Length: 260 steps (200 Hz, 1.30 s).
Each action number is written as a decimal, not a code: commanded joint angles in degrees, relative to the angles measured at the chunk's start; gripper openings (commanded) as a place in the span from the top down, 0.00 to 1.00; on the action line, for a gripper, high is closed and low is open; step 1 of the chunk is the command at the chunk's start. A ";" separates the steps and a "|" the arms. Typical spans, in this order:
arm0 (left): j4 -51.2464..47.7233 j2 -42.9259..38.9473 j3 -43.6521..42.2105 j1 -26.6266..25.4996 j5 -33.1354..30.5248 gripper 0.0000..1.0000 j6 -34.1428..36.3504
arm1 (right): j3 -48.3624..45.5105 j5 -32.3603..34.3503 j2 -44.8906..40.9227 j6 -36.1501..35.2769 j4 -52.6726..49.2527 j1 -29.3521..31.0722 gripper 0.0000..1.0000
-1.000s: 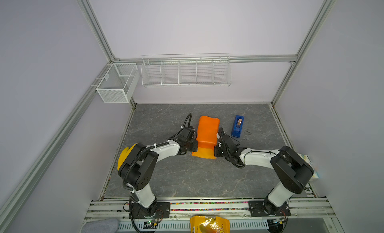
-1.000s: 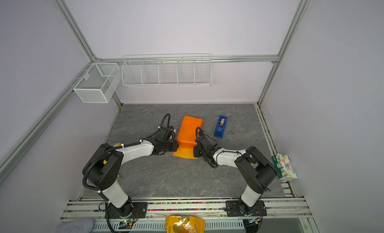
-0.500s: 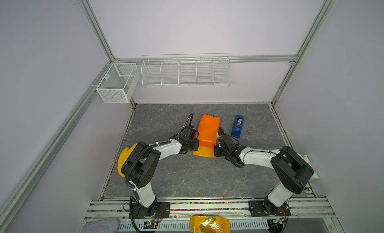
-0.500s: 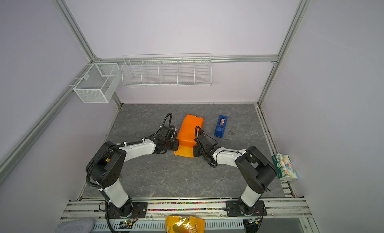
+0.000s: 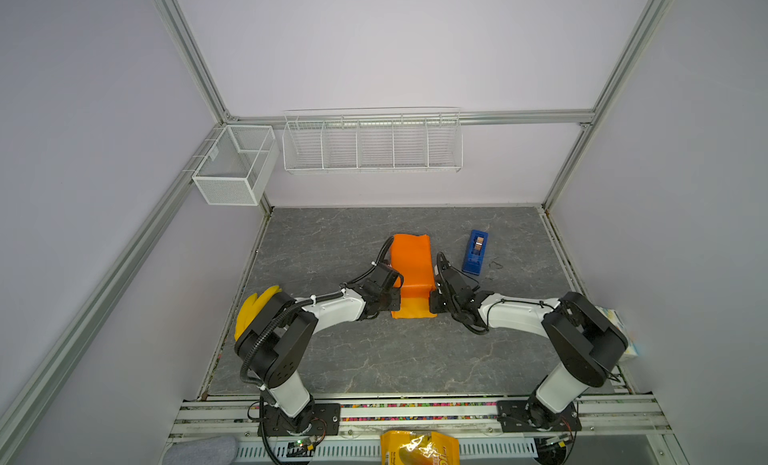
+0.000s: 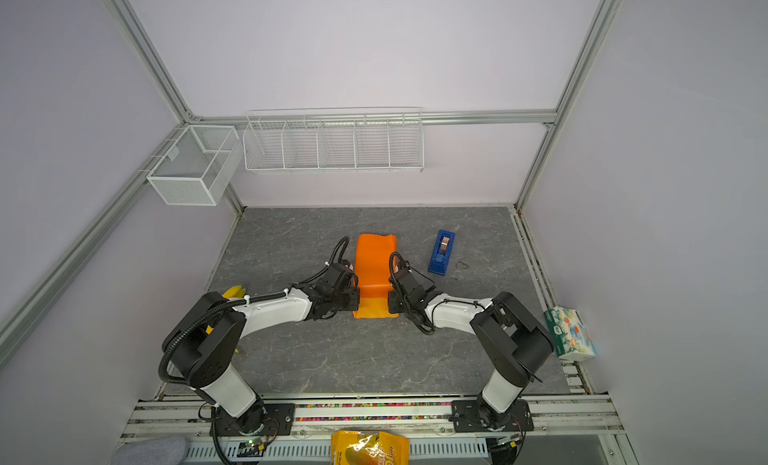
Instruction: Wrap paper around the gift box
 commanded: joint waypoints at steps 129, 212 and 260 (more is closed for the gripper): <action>-1.61 1.22 -1.42 -0.03 0.56 1.00 -1.95 | -0.67 3.82 -4.09 0.48 -4.38 2.96 0.74; -1.88 1.73 -0.75 -0.03 0.52 1.00 -1.99 | 1.57 4.89 -0.93 2.93 -9.41 4.14 0.78; -2.07 1.81 -0.58 -0.03 -0.22 1.00 -2.02 | 2.46 4.99 -0.24 3.75 -11.70 4.21 0.87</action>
